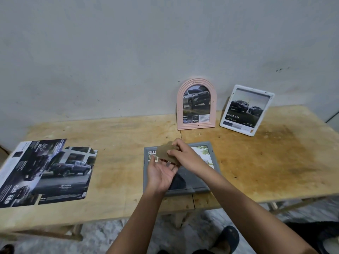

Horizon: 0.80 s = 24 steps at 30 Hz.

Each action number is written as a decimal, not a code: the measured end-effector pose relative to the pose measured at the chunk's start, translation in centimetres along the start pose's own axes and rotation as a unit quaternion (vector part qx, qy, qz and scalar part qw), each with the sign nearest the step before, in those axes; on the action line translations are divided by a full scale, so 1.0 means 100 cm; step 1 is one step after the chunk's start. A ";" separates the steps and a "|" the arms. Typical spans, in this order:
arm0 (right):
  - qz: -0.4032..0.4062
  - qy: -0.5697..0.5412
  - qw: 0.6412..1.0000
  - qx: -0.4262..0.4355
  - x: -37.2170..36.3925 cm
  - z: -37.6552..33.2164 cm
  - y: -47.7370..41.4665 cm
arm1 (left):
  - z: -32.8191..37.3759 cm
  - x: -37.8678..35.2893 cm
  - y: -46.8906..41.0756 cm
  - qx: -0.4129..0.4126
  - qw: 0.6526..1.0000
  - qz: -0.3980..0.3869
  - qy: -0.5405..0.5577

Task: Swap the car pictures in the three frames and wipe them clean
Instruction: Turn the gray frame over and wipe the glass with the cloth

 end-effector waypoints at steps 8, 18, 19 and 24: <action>-0.002 -0.022 0.999 -0.029 -0.015 0.019 0.004 | -0.012 0.009 0.009 0.057 0.998 0.017 0.035; 0.130 -0.030 0.989 -0.062 0.013 0.054 0.002 | -0.003 0.013 0.007 0.031 0.999 -0.021 -0.038; 0.139 -0.015 0.988 -0.063 0.015 0.055 0.003 | -0.004 0.015 0.006 0.027 0.998 -0.023 -0.054; 0.139 -0.036 0.985 -0.099 0.024 0.074 0.005 | 0.000 0.027 0.005 0.017 0.996 0.001 -0.087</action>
Point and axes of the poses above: each hand's wrist, its own y-axis away from the middle knuckle, its own x-axis out of the back of the hand, z = x × y, the point moved 10 cm from there along -y, towards the middle knuckle, and after that the axes turned 13 degrees about -x, right-handed, at the moved point
